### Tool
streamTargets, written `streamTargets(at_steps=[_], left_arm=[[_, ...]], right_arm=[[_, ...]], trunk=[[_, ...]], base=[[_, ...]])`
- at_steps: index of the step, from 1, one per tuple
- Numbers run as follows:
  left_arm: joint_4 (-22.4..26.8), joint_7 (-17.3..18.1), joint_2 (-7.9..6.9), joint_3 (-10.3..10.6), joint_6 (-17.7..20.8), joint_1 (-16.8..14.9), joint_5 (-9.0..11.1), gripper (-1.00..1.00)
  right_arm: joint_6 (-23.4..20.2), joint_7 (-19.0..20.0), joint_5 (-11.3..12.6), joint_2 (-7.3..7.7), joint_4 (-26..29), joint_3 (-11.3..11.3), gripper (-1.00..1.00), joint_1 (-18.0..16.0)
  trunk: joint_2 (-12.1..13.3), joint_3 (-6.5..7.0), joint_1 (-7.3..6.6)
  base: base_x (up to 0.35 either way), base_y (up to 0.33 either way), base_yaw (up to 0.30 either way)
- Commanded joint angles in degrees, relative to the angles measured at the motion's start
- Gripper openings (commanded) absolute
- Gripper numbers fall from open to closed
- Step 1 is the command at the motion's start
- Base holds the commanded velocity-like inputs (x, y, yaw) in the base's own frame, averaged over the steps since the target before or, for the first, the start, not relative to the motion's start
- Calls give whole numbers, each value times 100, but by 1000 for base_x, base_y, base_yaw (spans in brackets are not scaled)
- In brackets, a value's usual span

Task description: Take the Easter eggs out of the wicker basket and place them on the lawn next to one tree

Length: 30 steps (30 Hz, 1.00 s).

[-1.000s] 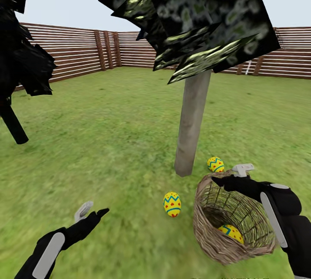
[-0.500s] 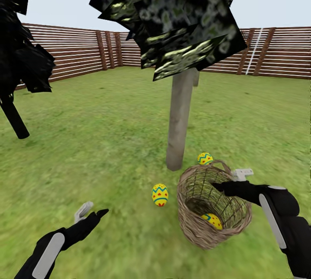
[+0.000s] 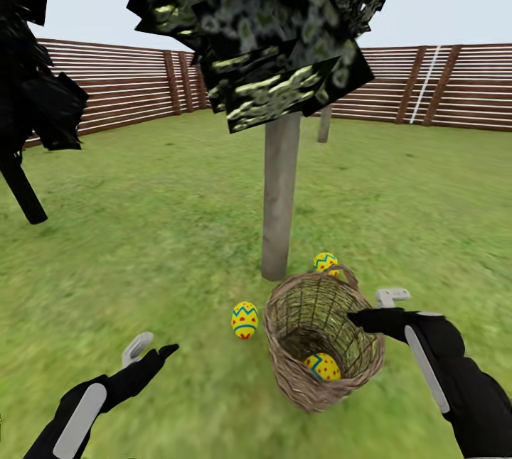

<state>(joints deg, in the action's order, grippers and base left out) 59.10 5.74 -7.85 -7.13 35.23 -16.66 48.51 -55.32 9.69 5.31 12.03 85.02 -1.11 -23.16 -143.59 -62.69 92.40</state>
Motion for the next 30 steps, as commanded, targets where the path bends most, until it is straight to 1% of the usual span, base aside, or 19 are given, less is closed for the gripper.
streamTargets(at_steps=[1,5,11,16,21,24,27,30], left_arm=[[2,15,1,-14,38,-4,10,100],[-11,21,-4,-17,45,-4,32,100],[-35,28,-11,-24,52,-4,43,100],[-38,32,-20,-25,53,-4,44,100],[-39,28,-16,-25,54,-4,39,100],[-39,22,-8,-25,54,-4,37,100],[-39,21,-3,-25,54,-4,38,100],[-40,36,0,-41,57,-4,48,100]], right_arm=[[-24,-49,48,-13,0,13,100,0],[-23,-126,48,-55,-7,70,100,3],[-23,-164,46,-69,-11,306,100,4],[-23,-174,42,-69,-77,350,100,4],[-25,-177,42,-68,-323,359,100,3],[-24,-178,44,-62,-559,351,100,3],[-23,-178,47,-61,-652,345,100,0],[-23,-174,45,-64,-717,356,100,2]], trunk=[[-2,-5,-1],[-2,-5,-1],[-2,-5,-1],[-2,-5,-1],[-2,-5,-1],[-2,-5,-1],[-2,-5,-1],[-2,-5,-1]], base=[[42,-189,232],[20,-89,257],[5,-22,274],[1,-72,255],[10,-262,78],[69,-304,23],[93,-307,10],[53,-167,4]])
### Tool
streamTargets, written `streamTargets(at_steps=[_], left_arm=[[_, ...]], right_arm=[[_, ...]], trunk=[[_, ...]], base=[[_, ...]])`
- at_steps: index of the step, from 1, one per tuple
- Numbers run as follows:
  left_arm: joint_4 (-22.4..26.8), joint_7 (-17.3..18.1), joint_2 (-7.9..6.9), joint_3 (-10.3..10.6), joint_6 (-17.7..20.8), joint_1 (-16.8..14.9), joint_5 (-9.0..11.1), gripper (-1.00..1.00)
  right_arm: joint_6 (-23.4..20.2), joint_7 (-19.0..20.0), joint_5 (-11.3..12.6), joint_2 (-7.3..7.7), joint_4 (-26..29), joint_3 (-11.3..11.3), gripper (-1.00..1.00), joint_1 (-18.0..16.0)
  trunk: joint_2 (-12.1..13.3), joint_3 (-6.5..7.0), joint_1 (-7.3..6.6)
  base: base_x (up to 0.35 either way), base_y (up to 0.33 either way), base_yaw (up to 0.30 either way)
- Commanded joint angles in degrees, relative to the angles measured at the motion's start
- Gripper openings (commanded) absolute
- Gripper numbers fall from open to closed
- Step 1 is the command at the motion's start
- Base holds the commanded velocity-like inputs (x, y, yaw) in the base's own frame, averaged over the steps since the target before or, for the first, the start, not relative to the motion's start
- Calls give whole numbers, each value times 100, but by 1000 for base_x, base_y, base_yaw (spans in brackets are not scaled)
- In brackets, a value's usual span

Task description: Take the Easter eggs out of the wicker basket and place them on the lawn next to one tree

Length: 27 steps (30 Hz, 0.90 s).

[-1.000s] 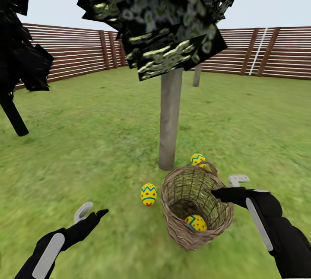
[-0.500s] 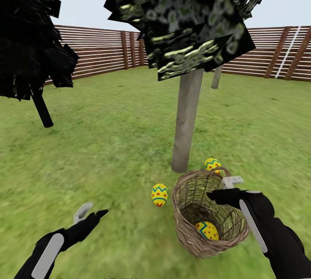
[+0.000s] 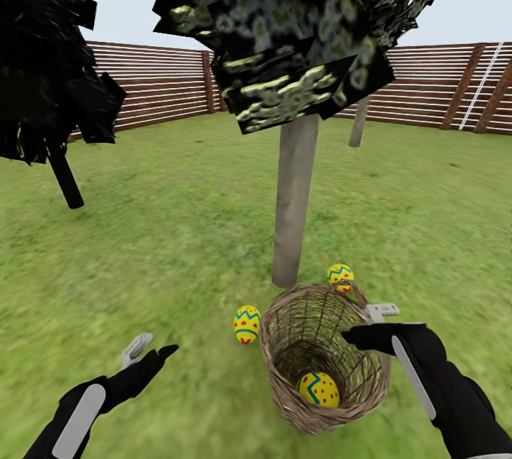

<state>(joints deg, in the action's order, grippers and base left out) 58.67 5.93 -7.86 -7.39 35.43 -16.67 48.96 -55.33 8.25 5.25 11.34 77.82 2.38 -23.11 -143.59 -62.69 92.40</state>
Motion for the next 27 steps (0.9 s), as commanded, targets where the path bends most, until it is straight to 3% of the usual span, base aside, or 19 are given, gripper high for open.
streamTargets(at_steps=[1,6,11,15,24,27], left_arm=[[3,21,2,-24,39,-2,6,100],[4,33,4,-60,42,-2,11,100],[4,42,6,-71,48,-2,28,100],[18,77,-14,-70,46,24,160,100],[103,137,-76,-55,86,111,258,100],[117,147,-74,-57,118,117,286,100]], right_arm=[[-22,-28,50,2,-9,13,100,-3],[-17,-26,57,-5,-50,107,100,-2],[-21,-34,56,-47,2,351,100,-2],[-22,-87,42,-132,15,521,100,-7],[-30,-121,56,-165,-36,546,100,-39],[-30,-124,61,-166,-68,533,100,-53]], trunk=[[-2,-5,-1],[-2,-5,-1],[-2,-5,-1],[-2,-5,-1],[-2,-5,-1],[-6,-72,7]], base=[[33,-105,3],[14,-43,1],[3,-8,5],[1,-2,128],[0,0,243],[0,0,122]])
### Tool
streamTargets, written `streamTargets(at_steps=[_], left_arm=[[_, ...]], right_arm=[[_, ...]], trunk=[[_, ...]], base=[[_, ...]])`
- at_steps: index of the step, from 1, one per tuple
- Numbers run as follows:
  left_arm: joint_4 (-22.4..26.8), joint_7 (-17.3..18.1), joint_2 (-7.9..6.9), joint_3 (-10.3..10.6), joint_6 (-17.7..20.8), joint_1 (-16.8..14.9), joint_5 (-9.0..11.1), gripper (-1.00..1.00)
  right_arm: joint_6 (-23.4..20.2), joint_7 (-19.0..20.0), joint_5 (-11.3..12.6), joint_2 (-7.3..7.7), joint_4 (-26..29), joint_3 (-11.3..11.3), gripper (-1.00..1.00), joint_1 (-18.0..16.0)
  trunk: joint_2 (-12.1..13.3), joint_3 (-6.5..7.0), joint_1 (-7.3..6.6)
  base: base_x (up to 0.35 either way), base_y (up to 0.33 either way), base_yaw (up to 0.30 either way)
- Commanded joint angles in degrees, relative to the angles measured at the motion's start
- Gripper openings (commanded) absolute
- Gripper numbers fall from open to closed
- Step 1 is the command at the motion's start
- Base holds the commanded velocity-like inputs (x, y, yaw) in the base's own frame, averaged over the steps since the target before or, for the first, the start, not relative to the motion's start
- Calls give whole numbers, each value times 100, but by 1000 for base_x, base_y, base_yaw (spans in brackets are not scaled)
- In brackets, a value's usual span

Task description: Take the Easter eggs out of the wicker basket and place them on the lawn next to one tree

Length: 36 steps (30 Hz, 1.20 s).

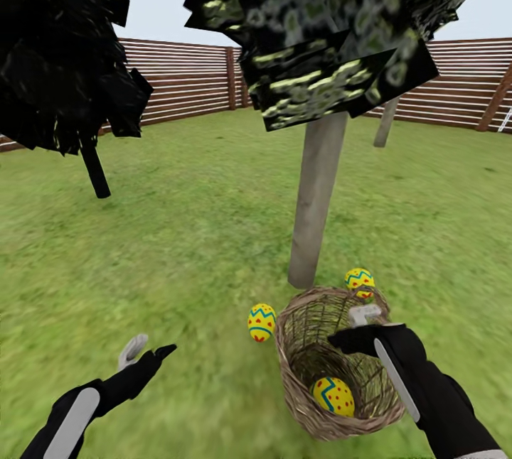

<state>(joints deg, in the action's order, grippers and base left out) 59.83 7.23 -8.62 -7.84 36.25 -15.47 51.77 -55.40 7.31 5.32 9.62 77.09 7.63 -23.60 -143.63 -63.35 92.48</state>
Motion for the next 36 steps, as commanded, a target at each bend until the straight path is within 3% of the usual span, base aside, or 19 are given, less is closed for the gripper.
streamTargets(at_steps=[1,11,20,21,24,32,36], left_arm=[[5,18,4,-10,40,-3,7,100],[17,-5,44,22,159,0,0,100],[11,5,57,-2,146,1,2,100],[-12,22,90,-35,172,34,-29,100],[7,25,-6,-76,172,131,24,100],[7,25,-6,-76,172,269,24,100],[7,25,-6,-76,172,269,24,100]], right_arm=[[-23,-33,56,5,-26,5,100,-7],[-24,-174,88,3,-1023,-14,100,-314],[3,-178,106,4,-1334,-14,100,-480],[36,-145,140,38,-1367,-47,100,-513],[63,-77,232,15,-1431,-129,100,-609],[63,-77,492,15,-1431,-129,100,-868],[63,-77,492,15,-1431,-129,100,-959]], trunk=[[-4,-28,1],[-17,-249,27],[-29,-449,50],[-29,-448,50],[-29,-448,50],[-29,-448,50],[-29,-448,50]], base=[[0,0,56],[0,0,18],[0,0,1],[0,0,0],[0,0,0],[0,0,0],[0,0,0]])
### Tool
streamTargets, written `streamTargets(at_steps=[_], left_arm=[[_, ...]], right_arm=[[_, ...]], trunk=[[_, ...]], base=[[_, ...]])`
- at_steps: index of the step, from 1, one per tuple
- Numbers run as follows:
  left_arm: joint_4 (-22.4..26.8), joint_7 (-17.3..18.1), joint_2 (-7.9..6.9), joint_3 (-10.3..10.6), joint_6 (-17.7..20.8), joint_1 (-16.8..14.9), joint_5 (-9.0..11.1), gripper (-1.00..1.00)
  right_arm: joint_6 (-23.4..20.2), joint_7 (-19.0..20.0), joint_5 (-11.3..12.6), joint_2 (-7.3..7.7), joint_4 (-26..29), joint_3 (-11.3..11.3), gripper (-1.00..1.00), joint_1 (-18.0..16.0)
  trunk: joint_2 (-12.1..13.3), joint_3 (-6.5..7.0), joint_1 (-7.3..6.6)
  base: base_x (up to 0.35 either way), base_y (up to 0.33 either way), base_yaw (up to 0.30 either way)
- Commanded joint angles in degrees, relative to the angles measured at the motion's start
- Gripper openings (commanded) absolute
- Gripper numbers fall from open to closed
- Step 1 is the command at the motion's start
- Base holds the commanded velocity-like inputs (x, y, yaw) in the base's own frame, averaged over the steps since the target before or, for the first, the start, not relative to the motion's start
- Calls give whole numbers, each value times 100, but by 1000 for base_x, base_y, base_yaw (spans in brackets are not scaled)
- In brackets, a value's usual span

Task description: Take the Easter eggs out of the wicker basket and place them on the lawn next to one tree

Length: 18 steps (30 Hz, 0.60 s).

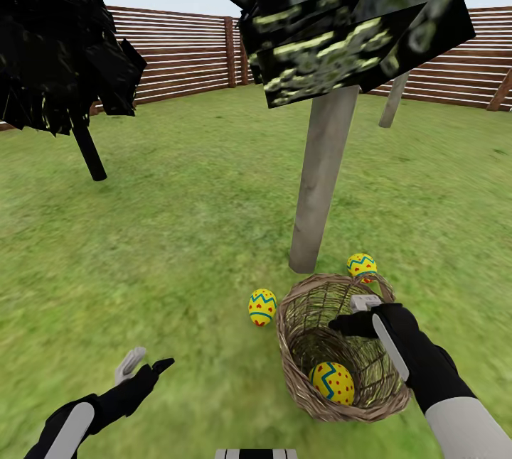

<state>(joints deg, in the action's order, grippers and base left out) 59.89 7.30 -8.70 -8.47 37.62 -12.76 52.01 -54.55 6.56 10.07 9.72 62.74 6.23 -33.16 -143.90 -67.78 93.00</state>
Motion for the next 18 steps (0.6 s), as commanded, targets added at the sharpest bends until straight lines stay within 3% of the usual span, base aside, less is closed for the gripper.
streamTargets(at_steps=[1,9,18], left_arm=[[1,18,2,-13,35,-3,0,100],[1,18,2,-13,35,-3,0,100],[-3,17,-91,35,27,-18,32,100]], right_arm=[[-21,-3,17,5,4,11,100,-3],[-21,-3,17,5,4,11,100,-3],[-76,-119,-257,-78,294,164,100,288]], trunk=[[-2,-5,-1],[-2,-5,-1],[-2,-5,-1]], base=[[0,0,0],[0,0,0],[0,0,0]])
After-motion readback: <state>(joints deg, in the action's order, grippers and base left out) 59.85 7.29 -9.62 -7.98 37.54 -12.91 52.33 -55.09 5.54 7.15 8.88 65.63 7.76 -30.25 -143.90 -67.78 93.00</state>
